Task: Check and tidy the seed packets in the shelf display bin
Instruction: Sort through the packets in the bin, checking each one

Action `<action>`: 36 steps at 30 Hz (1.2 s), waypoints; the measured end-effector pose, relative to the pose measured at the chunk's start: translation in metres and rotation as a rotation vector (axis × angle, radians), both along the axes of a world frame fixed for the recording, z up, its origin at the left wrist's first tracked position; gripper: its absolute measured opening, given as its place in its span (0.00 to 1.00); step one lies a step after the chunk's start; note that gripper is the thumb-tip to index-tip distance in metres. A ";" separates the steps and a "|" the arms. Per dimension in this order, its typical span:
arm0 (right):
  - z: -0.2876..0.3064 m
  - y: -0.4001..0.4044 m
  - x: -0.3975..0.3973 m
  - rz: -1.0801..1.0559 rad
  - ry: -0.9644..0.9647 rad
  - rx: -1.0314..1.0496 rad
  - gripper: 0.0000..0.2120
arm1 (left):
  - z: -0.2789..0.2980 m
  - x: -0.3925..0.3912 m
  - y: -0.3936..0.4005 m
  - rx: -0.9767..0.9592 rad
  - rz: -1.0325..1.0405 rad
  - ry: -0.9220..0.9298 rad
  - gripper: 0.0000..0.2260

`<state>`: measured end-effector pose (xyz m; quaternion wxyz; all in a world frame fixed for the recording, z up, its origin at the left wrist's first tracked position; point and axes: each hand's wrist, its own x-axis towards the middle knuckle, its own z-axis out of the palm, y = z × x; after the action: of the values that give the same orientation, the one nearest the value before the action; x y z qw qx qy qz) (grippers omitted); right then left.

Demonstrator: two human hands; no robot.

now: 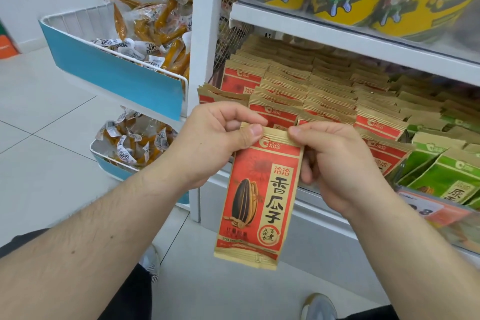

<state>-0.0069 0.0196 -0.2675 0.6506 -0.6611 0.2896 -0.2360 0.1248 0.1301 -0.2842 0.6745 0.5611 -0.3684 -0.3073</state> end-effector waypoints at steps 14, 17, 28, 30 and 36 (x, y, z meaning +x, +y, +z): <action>0.002 -0.009 -0.003 -0.123 -0.050 0.012 0.16 | -0.010 -0.005 -0.002 0.152 -0.217 0.092 0.17; 0.003 -0.014 -0.005 -0.145 -0.098 -0.003 0.14 | -0.010 -0.009 -0.002 0.180 -0.242 0.035 0.13; -0.005 -0.009 -0.015 0.272 0.098 0.006 0.18 | 0.000 0.002 0.009 0.159 -0.212 0.180 0.19; -0.003 -0.012 -0.017 0.325 0.090 0.043 0.19 | -0.001 0.005 0.011 0.156 -0.221 0.201 0.19; -0.004 -0.015 -0.019 0.417 0.101 0.053 0.23 | -0.004 0.008 0.010 0.143 -0.230 0.239 0.21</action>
<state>-0.0259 0.0043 -0.2711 0.6874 -0.7002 0.1848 -0.0552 0.1329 0.1403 -0.2878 0.6322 0.5214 -0.3247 -0.4723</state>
